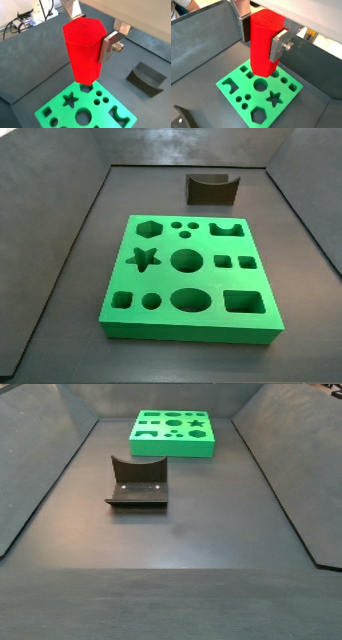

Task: Insert the hexagon object.

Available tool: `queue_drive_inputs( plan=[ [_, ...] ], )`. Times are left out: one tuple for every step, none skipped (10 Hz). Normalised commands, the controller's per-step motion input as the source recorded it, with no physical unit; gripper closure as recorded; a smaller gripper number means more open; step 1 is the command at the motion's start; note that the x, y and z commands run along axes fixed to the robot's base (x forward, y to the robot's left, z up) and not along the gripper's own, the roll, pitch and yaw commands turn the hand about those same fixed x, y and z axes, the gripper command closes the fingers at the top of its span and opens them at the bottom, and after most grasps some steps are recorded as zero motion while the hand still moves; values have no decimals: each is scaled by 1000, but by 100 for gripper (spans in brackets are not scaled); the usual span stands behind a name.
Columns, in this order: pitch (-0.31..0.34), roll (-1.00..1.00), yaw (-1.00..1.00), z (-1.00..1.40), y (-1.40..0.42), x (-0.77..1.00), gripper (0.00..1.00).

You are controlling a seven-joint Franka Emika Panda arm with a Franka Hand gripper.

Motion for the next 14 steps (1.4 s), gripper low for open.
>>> queue_drive_inputs(
  plan=[
    [0,0,-40,-1000,460,-43,100],
    [0,0,-29,-1000,446,-31,100],
    [0,-50,-29,-1000,377,-40,100],
    [0,-204,-9,-809,183,0,100],
    [-1,-259,0,-674,80,14,100],
    [0,-329,26,-469,0,80,100],
    [0,-260,0,-643,14,0,100],
    [-19,-147,0,-883,49,-26,100],
    [-49,-136,0,-900,69,-157,100],
    [-63,-90,63,-931,80,-269,100],
    [-84,0,71,-860,123,-331,100],
    [0,26,0,-640,106,-103,100],
    [0,0,0,-429,91,-46,100],
    [0,0,0,-343,66,-11,100]
  ],
)
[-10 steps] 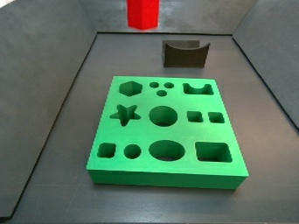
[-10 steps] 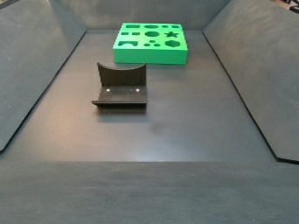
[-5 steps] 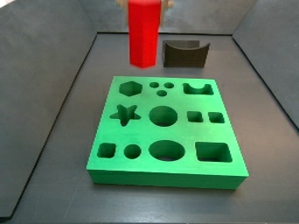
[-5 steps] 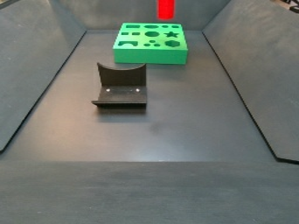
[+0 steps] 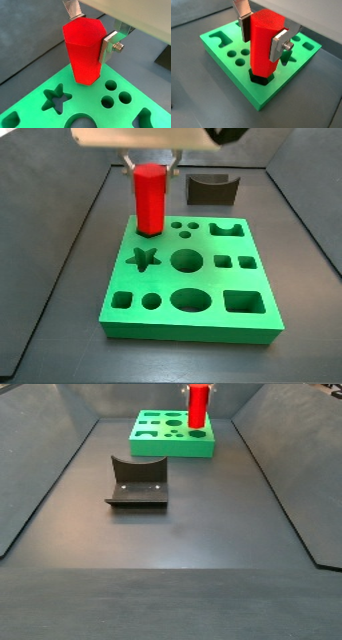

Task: Insert the hexagon object.

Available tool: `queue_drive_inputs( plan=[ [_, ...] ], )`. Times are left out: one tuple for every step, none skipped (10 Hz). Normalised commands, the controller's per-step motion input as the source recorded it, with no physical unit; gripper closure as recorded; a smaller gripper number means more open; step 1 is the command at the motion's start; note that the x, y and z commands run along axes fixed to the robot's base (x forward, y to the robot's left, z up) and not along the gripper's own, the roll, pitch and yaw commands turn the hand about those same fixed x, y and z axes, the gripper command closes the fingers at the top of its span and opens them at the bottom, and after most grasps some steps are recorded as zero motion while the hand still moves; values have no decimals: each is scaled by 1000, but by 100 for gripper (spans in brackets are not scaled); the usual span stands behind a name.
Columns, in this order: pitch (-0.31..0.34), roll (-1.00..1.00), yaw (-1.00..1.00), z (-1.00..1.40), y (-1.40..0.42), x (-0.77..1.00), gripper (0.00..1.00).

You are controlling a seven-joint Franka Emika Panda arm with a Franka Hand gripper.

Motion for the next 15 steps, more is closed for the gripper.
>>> queue_drive_inputs(
  plan=[
    [0,0,0,-306,77,-14,100],
    [4,64,-46,-303,134,-189,100],
    [0,47,-77,-354,177,-300,100],
    [0,69,-17,-423,149,-226,100],
    [0,69,23,-689,6,0,100],
    [-50,20,97,-1000,0,131,100],
    [-31,27,111,-1000,-37,243,100],
    [0,63,86,-1000,-43,374,100],
    [0,97,114,-1000,0,317,100],
    [-16,87,117,-1000,0,23,100],
    [-41,130,100,-1000,-71,-26,100],
    [-61,154,60,-1000,-174,-94,100],
    [-93,169,3,-974,-291,-80,100],
    [-223,-74,29,-340,-9,-131,100],
    [-80,-51,0,-100,0,-11,100]
  ],
)
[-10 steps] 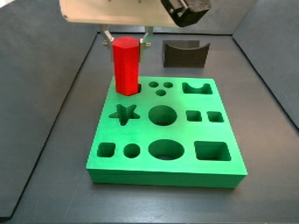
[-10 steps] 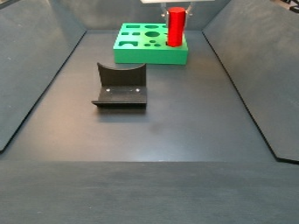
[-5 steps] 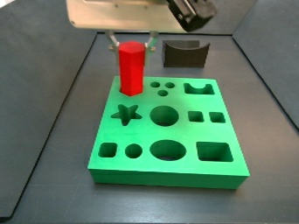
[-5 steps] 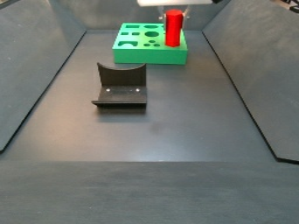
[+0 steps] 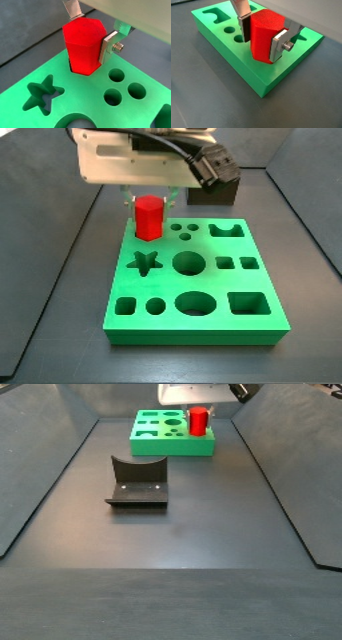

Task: Insert the hexagon object.

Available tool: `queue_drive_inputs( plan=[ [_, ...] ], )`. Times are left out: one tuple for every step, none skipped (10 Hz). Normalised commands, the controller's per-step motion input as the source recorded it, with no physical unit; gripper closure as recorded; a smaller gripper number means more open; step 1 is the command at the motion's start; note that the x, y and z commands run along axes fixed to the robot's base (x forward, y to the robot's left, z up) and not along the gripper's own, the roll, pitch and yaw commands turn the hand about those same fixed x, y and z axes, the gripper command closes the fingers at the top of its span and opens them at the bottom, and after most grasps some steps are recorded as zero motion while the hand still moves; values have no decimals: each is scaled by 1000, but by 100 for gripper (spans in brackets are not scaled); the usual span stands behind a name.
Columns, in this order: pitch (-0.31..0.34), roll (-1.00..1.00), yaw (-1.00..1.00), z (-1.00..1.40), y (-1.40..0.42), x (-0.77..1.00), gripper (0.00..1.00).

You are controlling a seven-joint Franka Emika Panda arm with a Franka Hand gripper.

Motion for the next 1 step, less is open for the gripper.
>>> queue_drive_inputs(
  plan=[
    [0,0,0,0,0,0,100]
  ],
)
